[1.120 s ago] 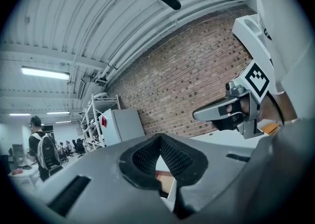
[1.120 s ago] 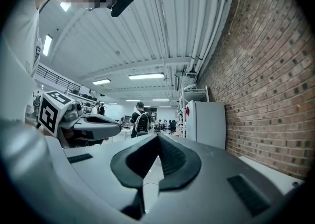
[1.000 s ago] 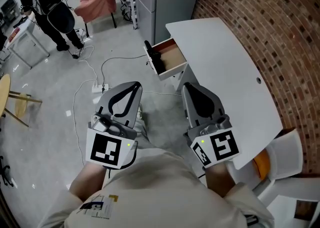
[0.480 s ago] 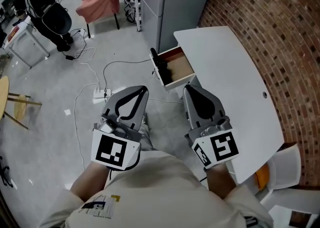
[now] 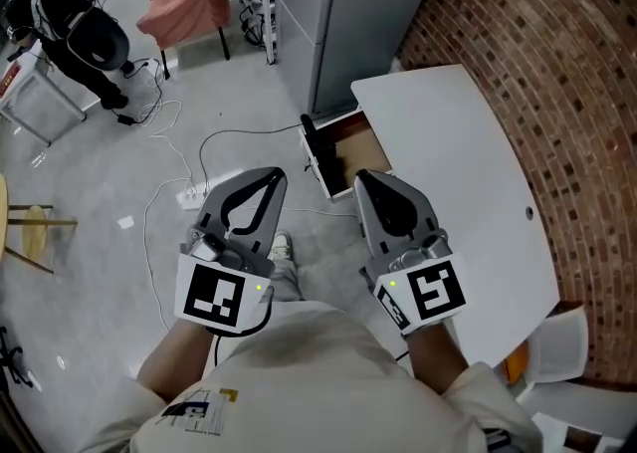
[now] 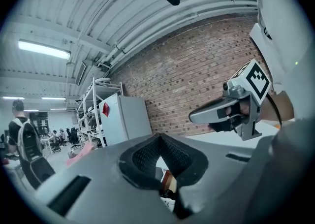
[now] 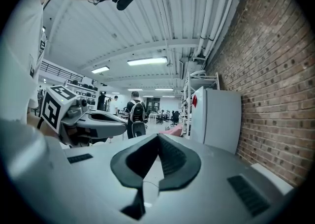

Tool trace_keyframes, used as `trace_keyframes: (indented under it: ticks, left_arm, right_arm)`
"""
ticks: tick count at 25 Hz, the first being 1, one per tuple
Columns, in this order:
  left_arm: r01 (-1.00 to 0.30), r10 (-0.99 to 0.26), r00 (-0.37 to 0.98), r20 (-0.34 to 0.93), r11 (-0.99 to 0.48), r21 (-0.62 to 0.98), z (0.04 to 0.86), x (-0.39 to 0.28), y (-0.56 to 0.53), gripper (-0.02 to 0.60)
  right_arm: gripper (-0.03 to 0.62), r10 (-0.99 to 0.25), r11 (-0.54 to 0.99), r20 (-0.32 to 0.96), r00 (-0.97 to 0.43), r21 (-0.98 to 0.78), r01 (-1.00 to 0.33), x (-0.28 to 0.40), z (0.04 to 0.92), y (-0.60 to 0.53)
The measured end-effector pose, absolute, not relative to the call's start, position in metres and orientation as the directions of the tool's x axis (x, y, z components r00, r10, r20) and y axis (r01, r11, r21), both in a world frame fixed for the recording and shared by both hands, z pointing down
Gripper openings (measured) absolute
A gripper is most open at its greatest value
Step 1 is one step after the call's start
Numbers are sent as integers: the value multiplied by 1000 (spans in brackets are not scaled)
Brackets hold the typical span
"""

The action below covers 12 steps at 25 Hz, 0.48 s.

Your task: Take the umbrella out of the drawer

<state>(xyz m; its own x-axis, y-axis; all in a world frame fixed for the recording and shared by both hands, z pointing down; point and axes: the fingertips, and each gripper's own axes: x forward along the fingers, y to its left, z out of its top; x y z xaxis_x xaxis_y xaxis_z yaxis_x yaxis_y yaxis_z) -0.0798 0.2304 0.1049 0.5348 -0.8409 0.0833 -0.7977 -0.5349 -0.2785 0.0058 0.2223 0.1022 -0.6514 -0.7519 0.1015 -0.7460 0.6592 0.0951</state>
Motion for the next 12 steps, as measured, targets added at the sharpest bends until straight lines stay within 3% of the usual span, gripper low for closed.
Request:
trace_keyframes:
  ticks: [12]
  left_arm:
    - [-777, -809, 575, 118, -586, -232, 111, -129, 92, 8]
  right_arm:
    - [8, -777, 625, 161, -608, 84, -776, -41, 112, 86]
